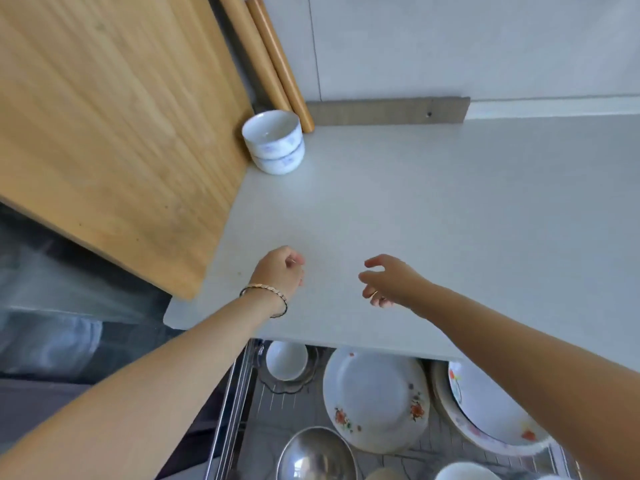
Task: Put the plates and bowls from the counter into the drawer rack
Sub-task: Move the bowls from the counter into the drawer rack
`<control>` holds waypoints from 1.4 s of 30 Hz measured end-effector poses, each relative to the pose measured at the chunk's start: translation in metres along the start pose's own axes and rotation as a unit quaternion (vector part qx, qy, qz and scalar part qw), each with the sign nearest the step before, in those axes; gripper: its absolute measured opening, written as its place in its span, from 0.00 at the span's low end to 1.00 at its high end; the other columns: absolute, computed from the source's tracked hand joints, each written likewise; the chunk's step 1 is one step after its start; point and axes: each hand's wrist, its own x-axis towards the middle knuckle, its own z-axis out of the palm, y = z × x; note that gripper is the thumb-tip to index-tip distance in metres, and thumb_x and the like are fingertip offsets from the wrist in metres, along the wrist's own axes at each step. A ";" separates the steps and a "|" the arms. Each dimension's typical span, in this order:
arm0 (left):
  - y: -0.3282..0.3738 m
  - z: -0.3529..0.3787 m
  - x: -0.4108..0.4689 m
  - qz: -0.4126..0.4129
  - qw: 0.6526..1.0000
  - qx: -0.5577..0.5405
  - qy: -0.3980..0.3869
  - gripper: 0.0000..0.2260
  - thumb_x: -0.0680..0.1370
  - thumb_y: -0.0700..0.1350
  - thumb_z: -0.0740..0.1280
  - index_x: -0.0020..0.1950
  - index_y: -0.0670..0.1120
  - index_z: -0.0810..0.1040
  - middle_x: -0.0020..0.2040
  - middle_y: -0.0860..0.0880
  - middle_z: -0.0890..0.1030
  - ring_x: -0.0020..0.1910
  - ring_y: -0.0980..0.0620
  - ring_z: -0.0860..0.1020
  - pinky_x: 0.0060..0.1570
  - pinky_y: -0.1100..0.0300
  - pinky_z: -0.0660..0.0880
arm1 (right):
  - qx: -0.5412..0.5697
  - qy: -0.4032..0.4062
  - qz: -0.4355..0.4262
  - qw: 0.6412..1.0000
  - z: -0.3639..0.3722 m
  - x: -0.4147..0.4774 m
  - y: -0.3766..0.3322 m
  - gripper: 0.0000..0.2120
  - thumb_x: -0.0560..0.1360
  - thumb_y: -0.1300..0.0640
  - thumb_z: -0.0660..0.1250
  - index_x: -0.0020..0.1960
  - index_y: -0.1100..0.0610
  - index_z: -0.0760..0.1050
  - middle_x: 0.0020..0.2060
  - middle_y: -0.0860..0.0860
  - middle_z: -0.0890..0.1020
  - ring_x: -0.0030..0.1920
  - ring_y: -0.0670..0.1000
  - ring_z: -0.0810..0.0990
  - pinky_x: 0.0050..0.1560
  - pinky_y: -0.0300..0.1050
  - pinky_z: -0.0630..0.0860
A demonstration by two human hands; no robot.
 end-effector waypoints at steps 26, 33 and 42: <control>-0.045 -0.056 0.224 -0.049 0.993 -0.105 0.018 0.10 0.76 0.37 0.55 0.45 0.49 0.72 0.50 0.47 0.79 0.50 0.44 0.82 0.42 0.60 0.70 | 0.310 0.102 -0.008 0.945 0.063 0.263 -0.224 0.22 0.77 0.66 0.51 0.70 0.58 0.62 0.59 0.56 0.66 0.63 0.63 0.73 0.54 0.58 0.79; -0.023 -0.067 0.203 -0.082 0.950 -0.301 0.007 0.08 0.79 0.45 0.56 0.57 0.48 0.70 0.59 0.44 0.74 0.38 0.49 0.79 0.45 0.52 0.77 | 0.260 0.078 0.013 0.962 0.044 0.222 -0.172 0.20 0.74 0.67 0.51 0.65 0.60 0.63 0.58 0.58 0.68 0.43 0.64 0.79 0.45 0.53 0.79; -0.014 -0.055 0.106 -0.152 0.894 -0.290 -0.306 0.21 0.66 0.62 0.66 0.56 0.56 0.71 0.56 0.44 0.78 0.43 0.37 0.84 0.34 0.53 0.80 | 0.149 -0.004 0.031 0.988 0.007 0.078 -0.056 0.18 0.70 0.67 0.53 0.58 0.60 0.70 0.46 0.57 0.78 0.45 0.61 0.81 0.49 0.55 0.82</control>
